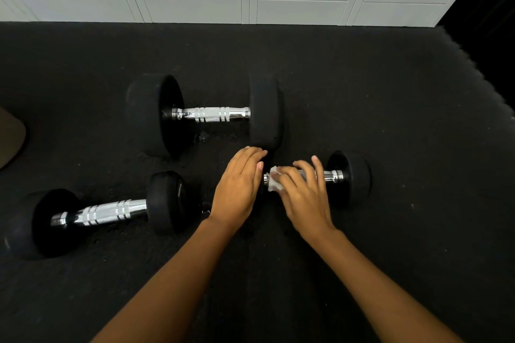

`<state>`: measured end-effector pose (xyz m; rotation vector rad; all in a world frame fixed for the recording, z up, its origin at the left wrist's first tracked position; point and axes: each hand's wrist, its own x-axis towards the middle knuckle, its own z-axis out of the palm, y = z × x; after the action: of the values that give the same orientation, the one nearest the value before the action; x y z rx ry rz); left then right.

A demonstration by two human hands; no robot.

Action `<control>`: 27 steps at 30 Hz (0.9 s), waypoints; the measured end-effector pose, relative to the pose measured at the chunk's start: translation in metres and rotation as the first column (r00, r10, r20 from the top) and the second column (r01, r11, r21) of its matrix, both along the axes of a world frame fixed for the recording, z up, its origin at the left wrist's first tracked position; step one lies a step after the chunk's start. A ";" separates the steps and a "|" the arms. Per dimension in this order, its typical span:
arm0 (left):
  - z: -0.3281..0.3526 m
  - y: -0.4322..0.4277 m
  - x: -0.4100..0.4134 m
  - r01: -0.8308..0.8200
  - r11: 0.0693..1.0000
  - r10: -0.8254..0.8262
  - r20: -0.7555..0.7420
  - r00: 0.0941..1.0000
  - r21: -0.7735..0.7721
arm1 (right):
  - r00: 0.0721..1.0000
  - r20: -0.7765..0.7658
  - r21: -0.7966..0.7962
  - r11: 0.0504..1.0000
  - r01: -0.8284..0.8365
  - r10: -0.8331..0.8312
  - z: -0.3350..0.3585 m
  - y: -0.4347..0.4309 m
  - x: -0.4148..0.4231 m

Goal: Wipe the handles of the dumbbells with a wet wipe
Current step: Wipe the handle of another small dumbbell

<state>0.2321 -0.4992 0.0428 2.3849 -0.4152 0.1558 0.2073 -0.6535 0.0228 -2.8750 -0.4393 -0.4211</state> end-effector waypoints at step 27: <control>-0.006 0.000 0.003 -0.004 1.000 0.004 0.004 1.000 -0.003 | 0.977 -0.213 0.285 0.957 0.050 0.013 0.024 -0.024 0.016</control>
<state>0.2347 -0.4988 0.0373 2.3828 -0.4115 0.1624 0.2234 -0.6771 0.0472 -2.6026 -0.2861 -0.1595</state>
